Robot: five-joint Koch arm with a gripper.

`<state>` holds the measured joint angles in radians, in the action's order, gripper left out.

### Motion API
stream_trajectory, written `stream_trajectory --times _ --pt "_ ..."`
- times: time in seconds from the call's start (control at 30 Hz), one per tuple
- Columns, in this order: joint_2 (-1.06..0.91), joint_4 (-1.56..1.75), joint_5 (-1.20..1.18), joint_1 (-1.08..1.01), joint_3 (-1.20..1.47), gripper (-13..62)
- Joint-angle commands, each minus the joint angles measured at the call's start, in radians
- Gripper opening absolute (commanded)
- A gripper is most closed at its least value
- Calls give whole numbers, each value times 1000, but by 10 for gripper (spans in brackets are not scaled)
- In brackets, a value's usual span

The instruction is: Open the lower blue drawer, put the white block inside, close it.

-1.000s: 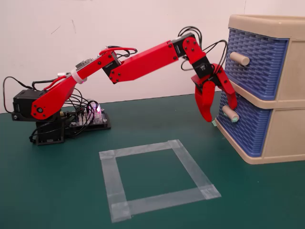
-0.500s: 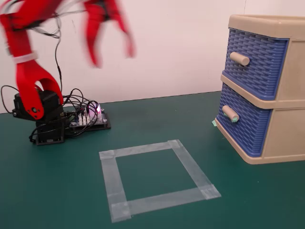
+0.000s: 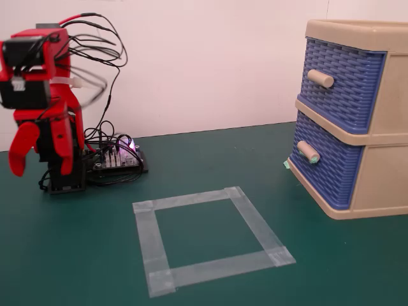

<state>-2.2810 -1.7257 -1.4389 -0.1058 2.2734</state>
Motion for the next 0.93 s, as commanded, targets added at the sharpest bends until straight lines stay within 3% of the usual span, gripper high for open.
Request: stream_trajectory --times 0.0,0.27,0.9 --pt "-52 -5 37 -21 43 338" --pt "-71 44 138 -20 206 345" --pt "-69 67 144 -18 213 345"
